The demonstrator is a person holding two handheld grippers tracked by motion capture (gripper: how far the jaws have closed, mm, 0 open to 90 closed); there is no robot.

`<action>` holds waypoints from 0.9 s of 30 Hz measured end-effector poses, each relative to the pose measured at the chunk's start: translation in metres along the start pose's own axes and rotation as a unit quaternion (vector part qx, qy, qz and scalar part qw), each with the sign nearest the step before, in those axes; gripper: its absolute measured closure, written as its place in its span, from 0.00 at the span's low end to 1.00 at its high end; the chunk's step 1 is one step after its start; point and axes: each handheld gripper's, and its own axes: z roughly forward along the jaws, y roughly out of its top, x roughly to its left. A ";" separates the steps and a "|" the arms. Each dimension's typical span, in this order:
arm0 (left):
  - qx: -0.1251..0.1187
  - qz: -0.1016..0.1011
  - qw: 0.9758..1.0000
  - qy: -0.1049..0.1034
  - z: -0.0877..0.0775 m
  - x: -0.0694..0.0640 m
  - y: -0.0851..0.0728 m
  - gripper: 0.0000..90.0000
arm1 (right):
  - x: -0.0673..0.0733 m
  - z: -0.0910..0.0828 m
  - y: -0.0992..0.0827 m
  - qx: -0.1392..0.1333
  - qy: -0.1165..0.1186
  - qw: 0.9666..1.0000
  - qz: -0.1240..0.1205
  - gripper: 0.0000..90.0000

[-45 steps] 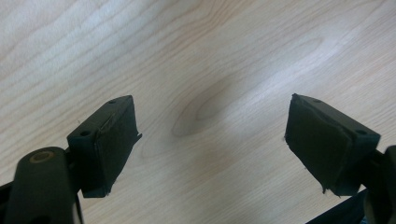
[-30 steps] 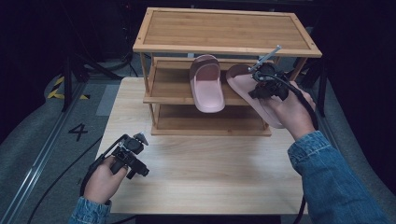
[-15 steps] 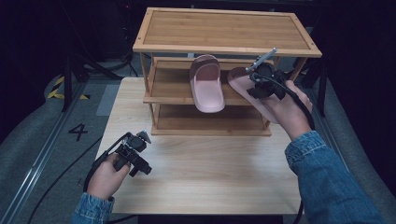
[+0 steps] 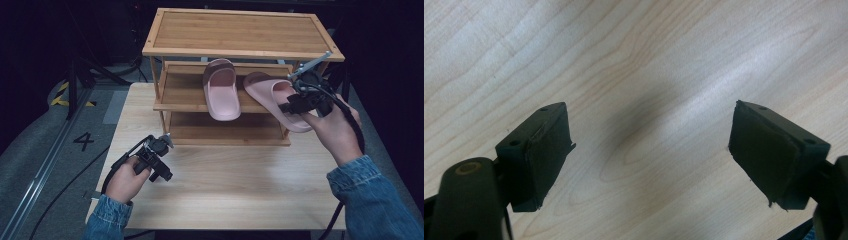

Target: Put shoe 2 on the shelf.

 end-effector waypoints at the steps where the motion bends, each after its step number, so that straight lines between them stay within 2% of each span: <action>1: 0.001 0.000 1.000 0.000 0.000 0.000 0.002 0.19 | 0.000 -0.005 -0.005 0.005 0.005 1.000 0.004 0.64; 5: 0.004 0.005 1.000 -0.004 0.000 -0.003 0.007 0.19 | -0.004 -0.017 -0.022 0.033 0.011 0.999 0.017 0.63; 9: 0.007 0.012 1.000 -0.001 0.001 -0.004 0.011 0.19 | -0.011 -0.028 -0.041 0.057 0.018 0.997 0.038 0.66; 13: 0.005 0.011 1.000 -0.001 0.001 -0.005 0.010 0.20 | -0.015 -0.030 -0.053 0.083 0.026 0.995 0.050 0.68; 15: 0.001 0.007 1.000 -0.002 0.000 -0.005 0.008 0.20 | -0.019 -0.026 -0.059 0.106 0.031 0.992 0.054 0.70; 16: -0.001 0.007 1.000 -0.002 -0.001 -0.004 0.007 0.19 | -0.023 -0.019 -0.065 0.126 0.038 0.989 0.063 0.74; 17: -0.001 0.005 1.000 -0.001 -0.002 -0.004 0.006 0.19 | -0.023 -0.019 -0.065 0.126 0.038 0.989 0.063 0.74; 20: -0.002 0.001 1.000 -0.001 -0.002 -0.003 0.002 0.19 | -0.029 -0.012 -0.067 0.143 0.040 0.987 0.068 0.82; 23: -0.004 -0.006 1.000 0.000 -0.001 -0.001 -0.001 0.19 | -0.034 -0.004 -0.065 0.151 0.036 0.986 0.061 0.89; 25: -0.004 -0.010 1.000 0.000 -0.001 0.001 -0.004 0.19 | -0.037 0.001 -0.063 0.157 0.038 0.985 0.065 0.92; 27: -0.003 -0.013 1.000 0.001 -0.002 0.003 -0.007 0.19 | -0.039 0.005 -0.060 0.151 0.044 0.986 0.064 0.93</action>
